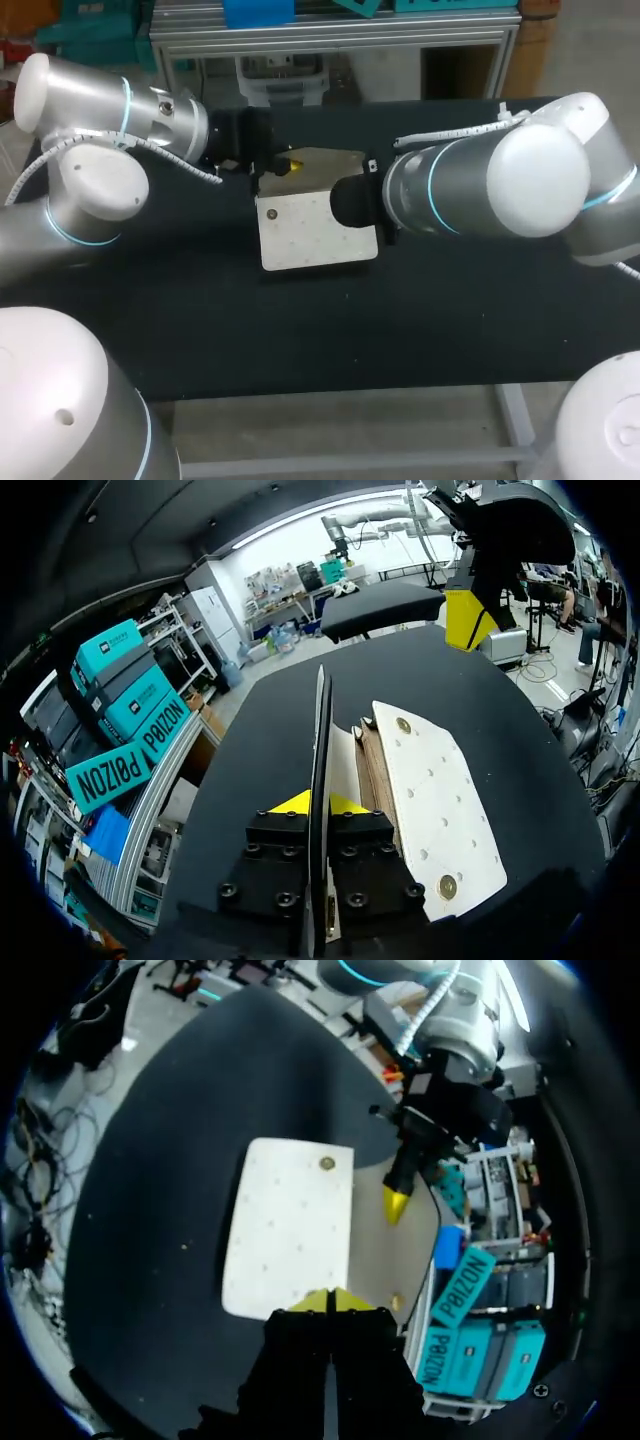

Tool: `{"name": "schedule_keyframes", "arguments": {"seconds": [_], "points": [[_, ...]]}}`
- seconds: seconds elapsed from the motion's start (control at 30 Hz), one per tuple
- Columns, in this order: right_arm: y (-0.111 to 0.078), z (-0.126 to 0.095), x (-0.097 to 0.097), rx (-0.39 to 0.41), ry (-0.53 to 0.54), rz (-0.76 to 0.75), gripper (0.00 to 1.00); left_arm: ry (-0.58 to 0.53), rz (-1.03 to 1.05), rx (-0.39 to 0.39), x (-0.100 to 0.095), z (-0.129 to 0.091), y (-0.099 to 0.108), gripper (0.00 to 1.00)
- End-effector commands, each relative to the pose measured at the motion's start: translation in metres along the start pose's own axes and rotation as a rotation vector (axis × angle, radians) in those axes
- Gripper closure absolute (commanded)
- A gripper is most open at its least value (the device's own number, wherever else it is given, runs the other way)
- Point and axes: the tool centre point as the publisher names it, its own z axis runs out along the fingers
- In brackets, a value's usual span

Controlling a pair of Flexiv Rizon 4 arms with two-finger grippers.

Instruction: Pick up the bag, open it, inspect its contents, close it, and place it on the opposite side

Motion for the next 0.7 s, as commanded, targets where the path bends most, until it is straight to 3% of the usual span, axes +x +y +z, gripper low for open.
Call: {"name": "schedule_keyframes", "arguments": {"seconds": [0.03,0.37,0.7], "points": [[0.003,0.014,-0.008,-0.003,-0.004,-0.008,1.0,-0.037,0.002,-0.014,0.009,-0.017,-0.013,1.0],[-0.005,0.049,-0.024,0.022,0.019,-0.014,1.0,-0.032,-0.001,-0.025,0.011,-0.024,-0.024,1.0],[-0.004,0.066,-0.033,0.016,0.029,-0.02,1.0,-0.018,0.002,-0.011,0.012,-0.025,-0.032,1.0]]}}
